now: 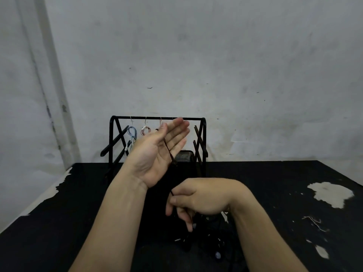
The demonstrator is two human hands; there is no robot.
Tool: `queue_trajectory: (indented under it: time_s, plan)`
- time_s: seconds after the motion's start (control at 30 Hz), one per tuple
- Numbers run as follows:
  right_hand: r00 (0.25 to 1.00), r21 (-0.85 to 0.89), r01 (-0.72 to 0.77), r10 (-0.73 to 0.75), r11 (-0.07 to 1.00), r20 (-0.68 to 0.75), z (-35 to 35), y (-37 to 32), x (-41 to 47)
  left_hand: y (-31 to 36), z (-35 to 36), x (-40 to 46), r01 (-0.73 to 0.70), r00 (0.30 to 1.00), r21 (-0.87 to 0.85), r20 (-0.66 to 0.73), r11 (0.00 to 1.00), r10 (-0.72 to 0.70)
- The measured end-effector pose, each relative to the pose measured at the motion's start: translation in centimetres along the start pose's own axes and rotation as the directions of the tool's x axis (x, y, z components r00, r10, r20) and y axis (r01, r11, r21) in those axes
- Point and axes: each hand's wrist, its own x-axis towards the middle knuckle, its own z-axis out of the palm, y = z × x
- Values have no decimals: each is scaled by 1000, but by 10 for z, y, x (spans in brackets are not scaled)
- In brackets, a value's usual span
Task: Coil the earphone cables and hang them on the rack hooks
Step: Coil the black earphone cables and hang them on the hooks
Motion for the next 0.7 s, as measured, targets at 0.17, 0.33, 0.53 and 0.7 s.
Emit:
queue_trajectory:
  time_s: [0.17,0.33,0.53,0.7]
  plan:
    - [1000,-69,-9,10,998,10,-5,-15,-22,-6,-9,9,-56,984,92,-164,994,70]
    - [977,-136,-9,-20,991,-211,-18,-22,-48,-16,-10,10,-30,990,348,-119,937,76]
    - [768,-119,75,-133,990,-626,-37,-5,-59,-20,2,-11,118,963,503,151,856,-222]
    - [636,-145,240,-268,960,-723,-40,-3,-57,-22,12,-18,192,896,530,248,826,-367]
